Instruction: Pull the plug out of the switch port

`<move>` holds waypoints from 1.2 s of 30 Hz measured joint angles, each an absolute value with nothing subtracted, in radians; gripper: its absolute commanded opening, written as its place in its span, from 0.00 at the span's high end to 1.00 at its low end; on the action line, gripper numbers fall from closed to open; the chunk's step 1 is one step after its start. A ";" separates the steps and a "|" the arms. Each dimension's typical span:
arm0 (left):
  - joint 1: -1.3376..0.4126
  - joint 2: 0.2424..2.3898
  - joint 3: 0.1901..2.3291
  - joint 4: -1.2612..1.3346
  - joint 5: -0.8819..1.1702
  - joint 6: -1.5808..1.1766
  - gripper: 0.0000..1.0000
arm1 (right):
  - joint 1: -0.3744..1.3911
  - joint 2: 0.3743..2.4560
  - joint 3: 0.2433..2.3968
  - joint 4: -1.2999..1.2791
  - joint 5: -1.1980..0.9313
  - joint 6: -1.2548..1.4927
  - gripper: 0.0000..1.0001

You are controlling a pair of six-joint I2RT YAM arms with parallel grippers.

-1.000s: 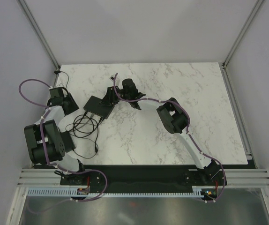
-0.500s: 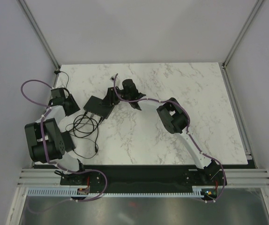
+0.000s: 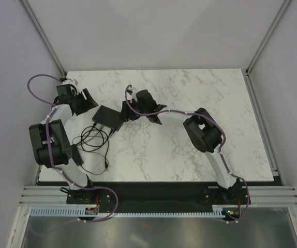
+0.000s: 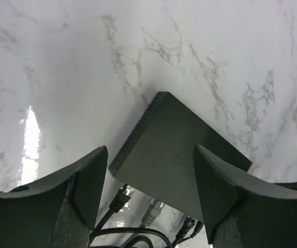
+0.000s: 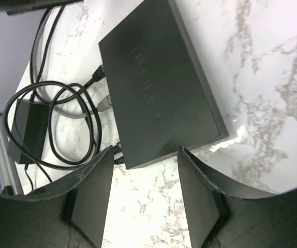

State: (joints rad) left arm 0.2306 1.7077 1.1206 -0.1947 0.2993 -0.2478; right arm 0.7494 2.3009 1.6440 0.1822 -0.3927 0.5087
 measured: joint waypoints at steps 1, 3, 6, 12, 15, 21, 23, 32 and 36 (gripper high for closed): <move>0.227 1.732 1.135 -0.198 0.337 -0.245 0.20 | 0.750 2.288 1.643 0.161 -0.369 0.506 0.37; 0.223 1.769 1.147 -0.208 0.403 -0.244 0.20 | 0.749 2.268 1.635 0.130 -0.326 0.503 0.37; 0.218 1.791 1.146 -0.223 0.463 -0.244 0.20 | 0.746 2.241 1.603 0.100 -0.284 0.517 0.37; 0.213 1.787 1.125 -0.223 0.497 -0.244 0.24 | 0.743 2.241 1.596 0.070 -0.260 0.587 0.42; 0.202 1.771 1.106 -0.235 0.464 -0.241 0.24 | 0.744 2.255 1.601 0.070 -0.253 0.628 0.43; 0.168 1.717 1.105 -0.250 0.389 -0.222 0.25 | 0.744 2.349 1.676 0.078 -0.255 0.707 0.44; 0.163 1.724 1.110 -0.255 0.376 -0.214 0.27 | 0.744 2.367 1.705 0.078 -0.251 0.722 0.44; 0.162 1.795 1.166 -0.309 0.307 -0.183 0.28 | 0.744 2.447 1.825 0.072 -0.249 0.752 0.44; 0.162 1.798 1.172 -0.316 0.238 -0.177 0.26 | 0.740 2.483 1.880 0.067 -0.246 0.749 0.44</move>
